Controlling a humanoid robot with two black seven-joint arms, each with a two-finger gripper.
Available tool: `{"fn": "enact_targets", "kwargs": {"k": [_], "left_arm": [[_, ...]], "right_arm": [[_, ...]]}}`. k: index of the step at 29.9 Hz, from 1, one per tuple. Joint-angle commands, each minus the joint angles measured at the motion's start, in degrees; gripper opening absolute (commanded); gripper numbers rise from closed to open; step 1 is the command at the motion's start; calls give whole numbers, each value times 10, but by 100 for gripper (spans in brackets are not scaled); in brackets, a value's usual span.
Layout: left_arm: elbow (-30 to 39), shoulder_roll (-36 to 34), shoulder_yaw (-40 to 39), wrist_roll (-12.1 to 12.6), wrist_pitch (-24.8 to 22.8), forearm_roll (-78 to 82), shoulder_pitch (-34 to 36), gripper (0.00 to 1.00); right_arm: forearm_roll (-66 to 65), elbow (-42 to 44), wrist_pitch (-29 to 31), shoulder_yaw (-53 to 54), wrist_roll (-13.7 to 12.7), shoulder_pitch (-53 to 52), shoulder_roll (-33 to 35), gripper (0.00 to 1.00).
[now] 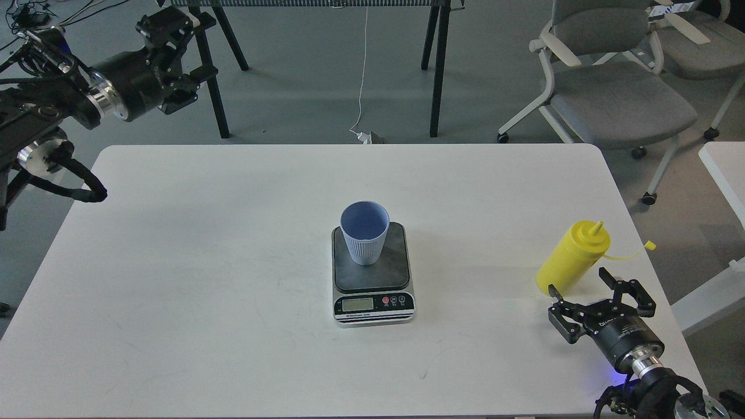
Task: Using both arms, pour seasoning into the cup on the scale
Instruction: 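Move the right gripper to the yellow bottle and grasp it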
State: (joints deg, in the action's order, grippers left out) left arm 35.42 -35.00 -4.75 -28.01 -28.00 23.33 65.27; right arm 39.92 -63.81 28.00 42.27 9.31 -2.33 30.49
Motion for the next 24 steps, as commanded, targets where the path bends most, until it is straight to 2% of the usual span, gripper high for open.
{"fn": "enact_targets", "kwargs": {"k": [1, 5, 14, 17, 18, 19, 20, 21, 22, 23, 24], "left_arm": [[0, -1, 0, 0, 0, 0, -4, 94], [0, -2, 0, 0, 0, 0, -5, 94], [0, -4, 0, 0, 0, -1, -12, 94], [0, -5, 0, 0, 0, -1, -21, 94], [0, -6, -1, 0, 0, -1, -23, 94], [0, -6, -1, 0, 0, -1, -23, 94], [0, -6, -1, 0, 0, -1, -23, 94], [0, -6, -1, 0, 0, -1, -24, 94], [0, -6, -1, 0, 0, -1, -24, 94], [0, -6, -1, 0, 0, -2, -24, 94], [0, -6, -1, 0, 0, -2, -24, 94]], "right_arm": [[-1, 0, 0, 0, 0, -14, -4, 99], [-2, 4, 0, 0, 1, -33, -12, 99], [-31, 68, 0, 0, 1, -74, -65, 99], [-48, 77, 0, 0, 1, -79, -75, 96], [-52, 77, 0, 0, 2, -79, -77, 91], [-55, 75, 0, 0, 2, -79, -78, 82], [-58, 72, 0, 1, 3, -79, -78, 67], [-61, 70, 0, 3, 4, -80, -79, 38], [-63, 67, 0, 3, 4, -84, -78, 17], [-63, 60, 0, 5, 4, -92, -76, 9], [-61, 50, 0, 11, 4, -97, -70, 7]]}}
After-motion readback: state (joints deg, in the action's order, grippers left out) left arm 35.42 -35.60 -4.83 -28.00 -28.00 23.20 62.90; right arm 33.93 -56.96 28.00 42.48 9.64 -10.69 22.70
